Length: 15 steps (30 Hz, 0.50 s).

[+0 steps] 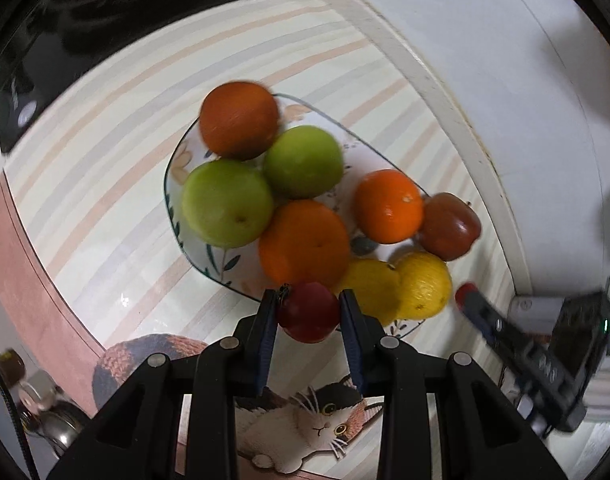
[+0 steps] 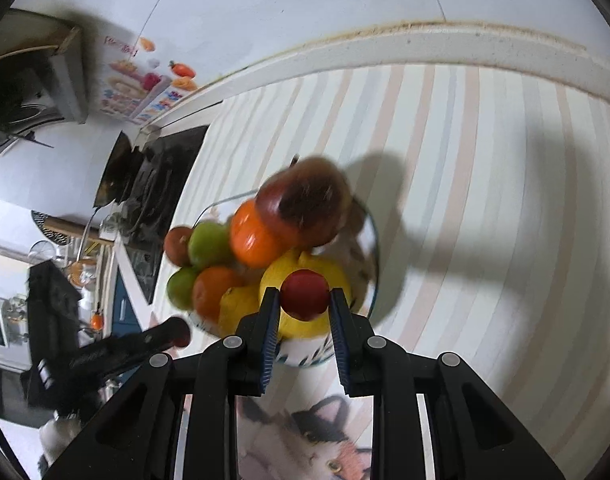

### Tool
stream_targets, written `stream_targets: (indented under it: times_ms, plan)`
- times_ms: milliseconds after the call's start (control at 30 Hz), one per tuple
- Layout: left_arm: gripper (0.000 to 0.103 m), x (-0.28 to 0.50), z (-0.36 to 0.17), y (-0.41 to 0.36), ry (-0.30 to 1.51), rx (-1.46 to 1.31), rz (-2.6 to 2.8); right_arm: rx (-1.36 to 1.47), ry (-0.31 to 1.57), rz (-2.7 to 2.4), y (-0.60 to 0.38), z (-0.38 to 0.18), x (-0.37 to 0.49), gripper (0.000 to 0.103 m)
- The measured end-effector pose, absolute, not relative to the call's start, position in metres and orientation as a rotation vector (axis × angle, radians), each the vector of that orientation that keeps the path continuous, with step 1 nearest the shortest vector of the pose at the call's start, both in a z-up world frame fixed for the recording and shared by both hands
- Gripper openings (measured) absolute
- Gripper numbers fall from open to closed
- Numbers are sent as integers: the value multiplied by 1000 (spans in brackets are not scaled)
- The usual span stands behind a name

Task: Organize fruits
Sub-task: 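Carry both cherry tomatoes to the plate and release the right tool's tomato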

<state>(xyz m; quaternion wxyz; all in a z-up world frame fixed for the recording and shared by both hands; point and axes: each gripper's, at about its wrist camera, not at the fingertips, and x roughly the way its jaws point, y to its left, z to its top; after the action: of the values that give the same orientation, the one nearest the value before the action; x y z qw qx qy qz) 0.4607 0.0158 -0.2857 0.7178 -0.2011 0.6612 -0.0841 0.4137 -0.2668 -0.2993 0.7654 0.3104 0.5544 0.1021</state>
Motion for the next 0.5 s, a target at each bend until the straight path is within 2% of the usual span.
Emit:
stream_targets:
  times_ms: [233, 500]
  plan:
    - [28, 458, -303, 24, 1466, -525, -156, 711, 1249, 252, -248, -321, 392, 27]
    - [28, 457, -314, 28, 1457, -589, -143, 489, 1268, 271, -205, -329, 404, 27]
